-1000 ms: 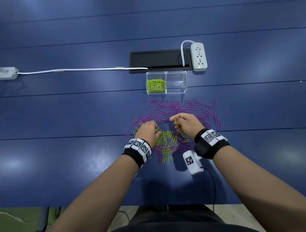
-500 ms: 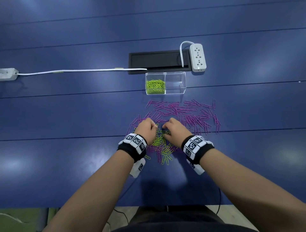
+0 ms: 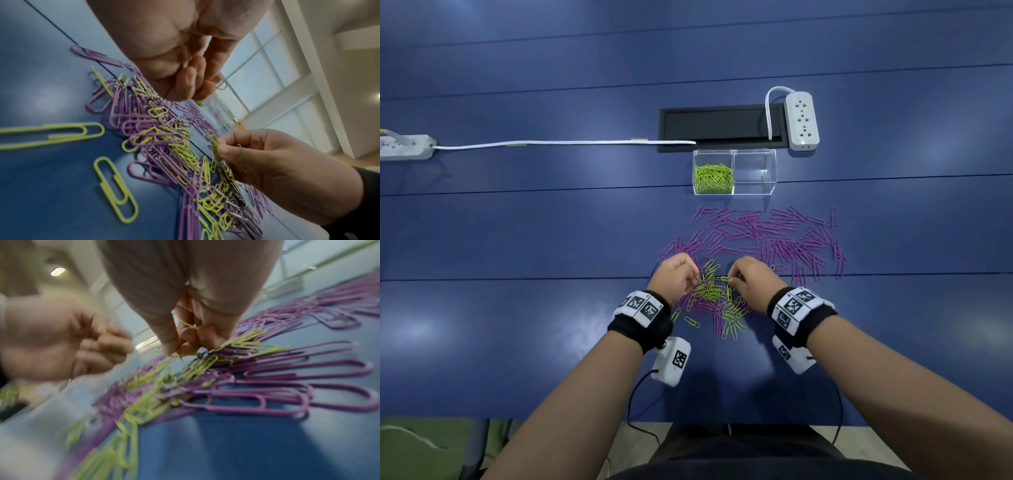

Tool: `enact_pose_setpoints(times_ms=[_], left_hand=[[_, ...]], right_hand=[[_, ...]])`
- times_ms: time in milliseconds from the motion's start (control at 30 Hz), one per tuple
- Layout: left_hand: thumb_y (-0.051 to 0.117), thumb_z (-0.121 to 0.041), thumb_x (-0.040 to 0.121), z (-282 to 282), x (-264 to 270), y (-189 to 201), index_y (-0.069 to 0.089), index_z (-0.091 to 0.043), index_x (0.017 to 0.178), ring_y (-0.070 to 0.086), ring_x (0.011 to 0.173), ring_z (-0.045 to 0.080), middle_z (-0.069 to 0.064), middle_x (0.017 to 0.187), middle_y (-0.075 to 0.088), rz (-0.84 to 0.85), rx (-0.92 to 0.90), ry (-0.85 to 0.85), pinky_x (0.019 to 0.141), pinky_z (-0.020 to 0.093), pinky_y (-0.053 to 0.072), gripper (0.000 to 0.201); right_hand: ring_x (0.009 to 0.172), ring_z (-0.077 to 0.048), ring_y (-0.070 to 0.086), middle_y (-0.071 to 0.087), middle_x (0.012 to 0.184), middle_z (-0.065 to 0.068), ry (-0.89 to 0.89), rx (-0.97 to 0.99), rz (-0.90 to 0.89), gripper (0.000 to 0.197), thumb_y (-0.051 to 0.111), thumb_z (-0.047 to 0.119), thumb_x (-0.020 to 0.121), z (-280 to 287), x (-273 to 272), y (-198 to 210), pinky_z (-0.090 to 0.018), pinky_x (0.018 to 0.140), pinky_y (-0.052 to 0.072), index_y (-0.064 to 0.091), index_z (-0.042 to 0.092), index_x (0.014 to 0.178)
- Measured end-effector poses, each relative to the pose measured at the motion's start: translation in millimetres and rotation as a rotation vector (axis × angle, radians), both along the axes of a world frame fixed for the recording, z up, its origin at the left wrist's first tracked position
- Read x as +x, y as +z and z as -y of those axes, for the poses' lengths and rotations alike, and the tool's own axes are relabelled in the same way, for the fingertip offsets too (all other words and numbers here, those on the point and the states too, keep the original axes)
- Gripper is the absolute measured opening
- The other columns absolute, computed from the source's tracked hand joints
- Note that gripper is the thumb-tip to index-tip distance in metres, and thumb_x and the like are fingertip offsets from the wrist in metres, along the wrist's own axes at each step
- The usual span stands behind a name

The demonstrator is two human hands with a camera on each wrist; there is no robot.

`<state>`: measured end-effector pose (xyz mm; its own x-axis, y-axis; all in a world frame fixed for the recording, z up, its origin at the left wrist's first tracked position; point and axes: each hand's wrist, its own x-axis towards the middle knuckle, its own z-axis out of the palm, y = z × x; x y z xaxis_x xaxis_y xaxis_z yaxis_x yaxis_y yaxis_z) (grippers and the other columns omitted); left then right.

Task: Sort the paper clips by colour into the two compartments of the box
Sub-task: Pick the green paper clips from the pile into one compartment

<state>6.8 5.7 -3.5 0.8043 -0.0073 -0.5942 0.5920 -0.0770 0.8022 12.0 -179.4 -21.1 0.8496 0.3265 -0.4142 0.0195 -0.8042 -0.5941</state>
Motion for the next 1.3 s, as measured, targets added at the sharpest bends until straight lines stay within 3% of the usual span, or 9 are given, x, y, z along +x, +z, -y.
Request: enact_pose_setpoints(times_ms=[200,367,467,633,867,1000,1100,1200,1300], left_hand=[[0.03,-0.002,0.059,1.6,-9.0,-3.2,0.039,-0.011,0.063,0.031,0.037,0.012,0.007,0.051,0.053,-0.055,-0.233,0.069,0.041,0.018,0.024,0.013],[0.034,-0.019,0.093,6.9,-7.3,-9.0,0.038,-0.017,0.062,0.034,0.038,0.013,-0.001,0.047,0.044,-0.143,-0.181,0.081,0.04,0.018,0.024,0.031],[0.041,-0.027,0.096,11.8,-5.4,-14.7,0.042,-0.016,0.062,0.037,0.039,0.014,-0.003,0.046,0.038,-0.091,0.054,-0.039,0.042,0.021,0.028,0.035],[0.053,-0.037,0.09,25.7,-14.0,-12.0,0.054,-0.02,0.083,0.051,0.066,0.017,-0.006,0.068,0.053,0.16,0.678,-0.532,0.064,0.028,0.04,0.019],[0.048,-0.025,0.095,25.3,-22.2,-10.6,0.052,-0.019,0.105,0.06,0.088,0.024,0.001,0.092,0.061,0.247,0.817,-0.703,0.072,0.032,0.044,0.013],[0.053,-0.028,0.093,16.4,-26.0,-10.8,0.05,-0.02,0.107,0.058,0.083,0.022,-0.003,0.084,0.054,0.249,0.817,-0.693,0.071,0.031,0.043,0.016],[0.056,-0.031,0.091,12.1,-27.2,-8.9,0.048,-0.024,0.104,0.057,0.078,0.02,-0.005,0.082,0.055,0.239,0.816,-0.666,0.069,0.031,0.046,0.017],[0.059,-0.031,0.088,13.9,-27.4,-7.0,0.05,-0.024,0.108,0.056,0.083,0.019,-0.002,0.099,0.061,0.273,0.79,-0.679,0.074,0.031,0.046,0.023],[0.057,-0.027,0.088,17.0,-26.9,-5.6,0.051,-0.026,0.117,0.057,0.105,0.02,-0.002,0.119,0.058,0.285,0.806,-0.735,0.085,0.033,0.046,0.03]], right_hand=[[0.057,-0.009,0.046,0.057,0.068,0.002,-0.448,0.447,-0.29,0.014,0.054,0.013,0.091,18.4,-3.8,14.4,-0.023,0.055,0.039,0.059,0.014,0.077],[0.044,-0.014,0.042,0.053,0.059,-0.006,-0.78,0.874,-0.614,0.022,0.034,0.002,0.087,21.6,-4.0,17.6,-0.022,0.04,0.028,0.045,0.012,0.07],[0.044,-0.015,0.041,0.051,0.059,-0.008,-0.741,0.876,-0.643,0.022,0.03,-0.001,0.08,19.8,-6.3,18.0,-0.022,0.041,0.028,0.043,0.012,0.068],[0.043,-0.017,0.043,0.054,0.057,-0.01,-0.658,0.883,-0.604,0.026,0.028,-0.007,0.073,17.0,-9.2,18.9,-0.023,0.04,0.027,0.048,0.01,0.067],[0.043,-0.012,0.044,0.053,0.058,-0.004,-0.475,0.465,-0.398,0.031,0.046,0.011,0.093,10.4,-7.9,16.4,-0.017,0.038,0.034,0.057,0.012,0.064],[0.065,-0.021,0.053,0.06,0.07,-0.003,-0.295,0.096,-0.179,0.018,0.049,0.019,0.088,1.4,-10.5,12.1,-0.028,0.062,0.043,0.061,0.011,0.077],[0.081,-0.025,0.061,0.065,0.083,-0.007,-0.182,-0.169,-0.079,0.018,0.056,0.031,0.085,-8.8,-15.6,8.0,-0.029,0.067,0.044,0.056,0.012,0.085],[0.089,-0.029,0.062,0.065,0.093,-0.011,-0.129,-0.262,-0.046,0.027,0.057,0.033,0.086,-17.3,-20.5,2.3,-0.031,0.07,0.045,0.055,0.009,0.097],[0.088,-0.031,0.062,0.065,0.091,-0.013,-0.164,-0.243,-0.073,0.018,0.054,0.023,0.085,-20.3,-20.0,2.0,-0.029,0.068,0.041,0.058,0.007,0.093]])
